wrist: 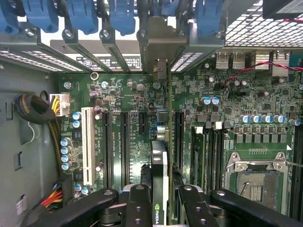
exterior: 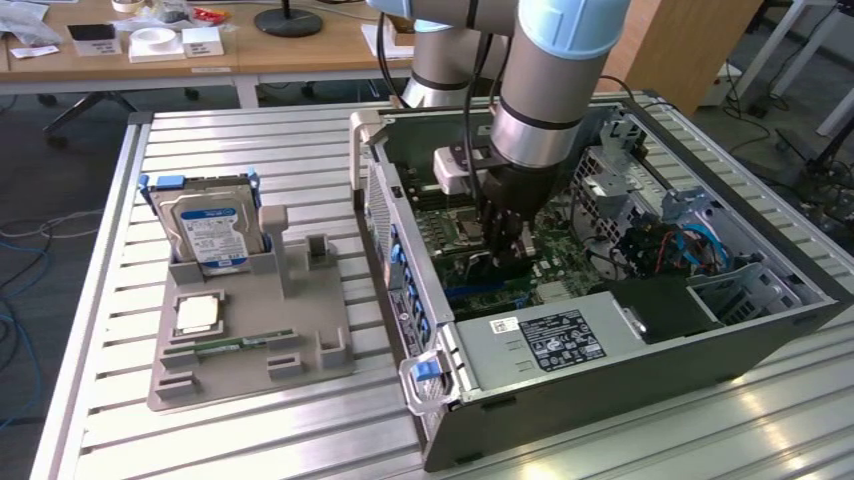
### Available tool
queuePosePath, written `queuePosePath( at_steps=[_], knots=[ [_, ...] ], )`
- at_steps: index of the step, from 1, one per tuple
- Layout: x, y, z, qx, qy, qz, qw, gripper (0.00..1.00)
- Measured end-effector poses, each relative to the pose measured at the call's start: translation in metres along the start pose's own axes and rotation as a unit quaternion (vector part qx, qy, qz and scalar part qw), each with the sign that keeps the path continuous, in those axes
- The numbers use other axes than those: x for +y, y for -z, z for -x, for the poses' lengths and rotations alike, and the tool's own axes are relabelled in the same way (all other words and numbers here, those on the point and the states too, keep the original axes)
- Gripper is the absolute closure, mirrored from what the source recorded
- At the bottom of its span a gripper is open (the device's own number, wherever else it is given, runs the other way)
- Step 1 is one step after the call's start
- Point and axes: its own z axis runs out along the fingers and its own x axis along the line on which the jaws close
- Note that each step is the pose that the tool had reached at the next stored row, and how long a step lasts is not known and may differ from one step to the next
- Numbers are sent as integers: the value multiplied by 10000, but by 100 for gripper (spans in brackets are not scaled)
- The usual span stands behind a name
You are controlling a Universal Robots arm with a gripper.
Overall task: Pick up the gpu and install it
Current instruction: 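Insert the gpu into the slot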
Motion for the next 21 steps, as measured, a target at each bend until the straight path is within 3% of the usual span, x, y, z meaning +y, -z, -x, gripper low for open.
queuePosePath(
  at_steps=[21],
  knots=[
    [-2,-22,-14,1,0,0,10000,73]
  ],
)
